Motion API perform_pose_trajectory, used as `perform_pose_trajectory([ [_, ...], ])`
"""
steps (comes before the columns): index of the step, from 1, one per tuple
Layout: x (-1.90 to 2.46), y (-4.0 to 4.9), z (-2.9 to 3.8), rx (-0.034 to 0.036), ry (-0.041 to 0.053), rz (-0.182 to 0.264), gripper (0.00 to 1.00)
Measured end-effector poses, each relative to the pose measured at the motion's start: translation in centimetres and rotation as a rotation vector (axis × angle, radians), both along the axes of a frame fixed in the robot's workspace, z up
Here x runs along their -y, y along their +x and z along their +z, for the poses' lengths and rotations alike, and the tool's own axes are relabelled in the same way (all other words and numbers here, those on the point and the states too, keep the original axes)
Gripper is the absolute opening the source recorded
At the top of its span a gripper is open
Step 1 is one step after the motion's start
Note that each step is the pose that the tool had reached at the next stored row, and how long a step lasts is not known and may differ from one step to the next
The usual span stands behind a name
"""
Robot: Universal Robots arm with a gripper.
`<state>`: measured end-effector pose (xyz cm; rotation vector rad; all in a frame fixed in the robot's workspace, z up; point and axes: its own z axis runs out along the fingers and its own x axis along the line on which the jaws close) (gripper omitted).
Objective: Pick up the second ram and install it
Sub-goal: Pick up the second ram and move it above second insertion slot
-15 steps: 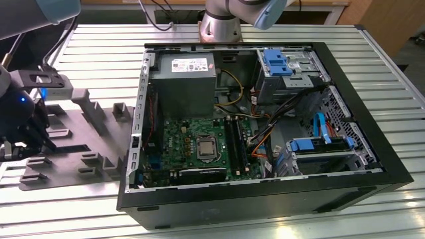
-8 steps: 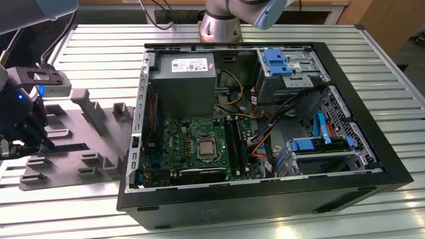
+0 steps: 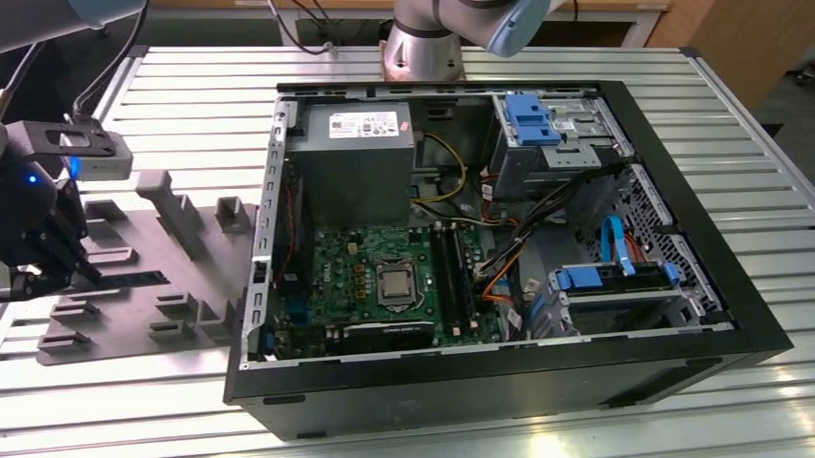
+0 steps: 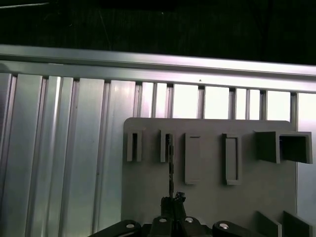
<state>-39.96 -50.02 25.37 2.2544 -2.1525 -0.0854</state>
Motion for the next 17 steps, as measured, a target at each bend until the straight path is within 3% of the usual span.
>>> perform_pose_trajectory([
  [17, 0.0, 0.0, 1.59, 0.0, 0.001, 0.0, 0.12],
])
